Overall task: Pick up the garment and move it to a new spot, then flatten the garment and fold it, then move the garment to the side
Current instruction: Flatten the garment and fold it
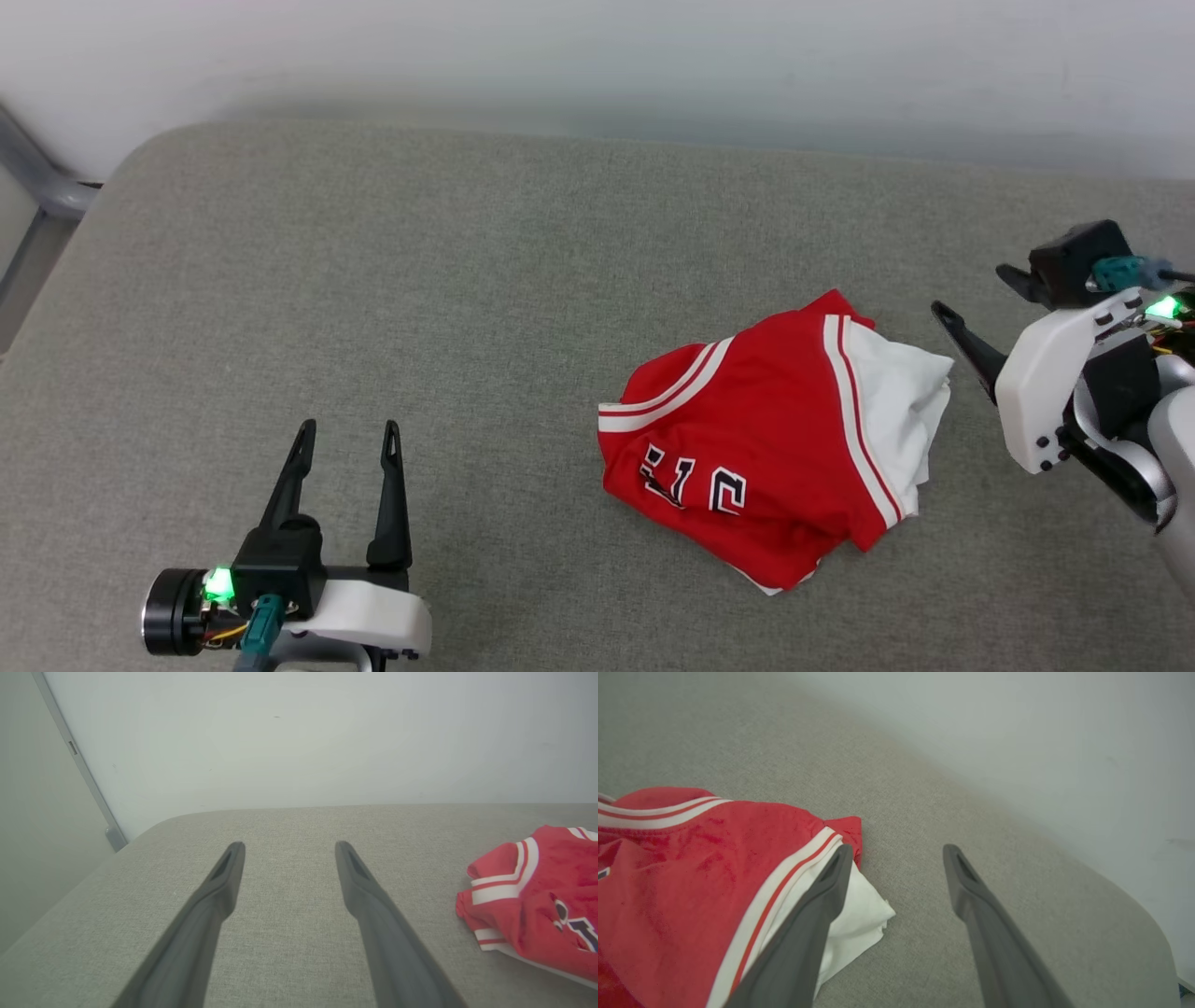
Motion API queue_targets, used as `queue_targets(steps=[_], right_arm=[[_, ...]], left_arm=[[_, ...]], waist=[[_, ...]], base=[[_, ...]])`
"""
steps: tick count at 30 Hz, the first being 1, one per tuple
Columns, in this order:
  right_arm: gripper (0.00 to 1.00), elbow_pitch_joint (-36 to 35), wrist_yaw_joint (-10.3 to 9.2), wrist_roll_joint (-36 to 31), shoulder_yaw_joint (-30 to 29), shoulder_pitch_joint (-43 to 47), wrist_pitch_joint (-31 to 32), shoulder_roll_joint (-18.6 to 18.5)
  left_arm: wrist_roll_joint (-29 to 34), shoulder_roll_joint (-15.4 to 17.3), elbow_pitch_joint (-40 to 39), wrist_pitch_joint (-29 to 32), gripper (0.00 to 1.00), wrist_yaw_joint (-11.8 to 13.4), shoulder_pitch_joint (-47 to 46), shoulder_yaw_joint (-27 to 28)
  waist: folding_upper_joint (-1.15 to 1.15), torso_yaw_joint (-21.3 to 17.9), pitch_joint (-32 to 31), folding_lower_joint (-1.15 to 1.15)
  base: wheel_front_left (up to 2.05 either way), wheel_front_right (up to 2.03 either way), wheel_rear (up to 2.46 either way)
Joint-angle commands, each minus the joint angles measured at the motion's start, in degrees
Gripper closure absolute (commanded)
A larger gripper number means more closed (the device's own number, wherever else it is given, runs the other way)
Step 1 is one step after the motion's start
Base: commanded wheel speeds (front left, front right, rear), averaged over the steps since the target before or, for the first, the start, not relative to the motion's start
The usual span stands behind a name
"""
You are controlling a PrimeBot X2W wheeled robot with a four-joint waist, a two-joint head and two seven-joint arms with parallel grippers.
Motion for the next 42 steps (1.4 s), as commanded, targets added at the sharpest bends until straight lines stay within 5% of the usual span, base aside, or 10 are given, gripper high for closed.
queue_targets(steps=[1,9,15,23,24,25,26,34,42], right_arm=[[0.00,0.49,-0.06,2.77,2.77,-1.64,4.14,-2.34],[0.00,1.51,-0.06,12.67,13.52,-7.44,18.71,-9.24],[0.00,7.43,-0.03,13.54,24.17,-9.75,22.22,-9.58],[0.00,11.18,0.06,17.58,30.66,-9.32,19.82,-8.81],[0.33,11.16,0.06,17.91,31.23,-9.74,18.69,-8.77],[0.84,11.18,0.06,18.38,31.39,-10.38,17.23,-8.63],[1.00,11.35,0.06,18.78,31.61,-11.03,16.02,-8.53],[1.00,11.28,-0.08,20.64,30.49,-15.20,4.55,-9.64],[1.00,6.41,-0.08,22.98,25.43,-9.81,-3.35,-14.74]], left_arm=[[0.41,-0.37,-0.25,-0.15,0.00,0.08,-1.24,-0.07],[0.48,-0.92,-0.82,-0.15,0.00,-0.07,-4.39,-1.11],[-0.11,-1.42,-0.89,-0.15,0.00,0.58,-6.39,-2.33],[-0.42,-1.64,-0.34,-0.15,0.00,0.82,-6.05,-2.24],[-0.37,-1.64,-0.21,-0.15,0.00,0.79,-5.92,-2.11],[-0.30,-1.64,-0.11,-0.15,0.00,0.64,-5.87,-1.98],[-0.19,-1.65,0.02,-0.15,0.00,0.55,-5.81,-1.86],[0.43,-1.63,0.82,-0.15,0.00,-0.08,-4.41,-0.82],[0.94,-1.32,1.00,-0.14,0.00,-0.03,-0.99,0.24]], waist=[[0.00,0.76,2.13,-0.01],[0.00,2.85,7.10,-0.01],[0.00,4.75,10.75,-0.01],[0.00,4.76,10.66,-0.01],[0.00,4.57,10.44,-0.01],[0.00,4.33,10.20,-0.01],[0.00,4.08,9.89,-0.01],[0.00,1.75,5.80,-0.01],[0.00,-0.96,0.92,-0.01]], base=[[0.00,0.00,0.00],[0.00,0.00,0.00],[0.00,0.00,0.00],[0.00,0.00,0.00],[0.00,0.00,0.00],[0.00,0.00,0.00],[0.00,0.00,0.00],[0.00,0.00,0.00],[0.00,0.00,0.00]])
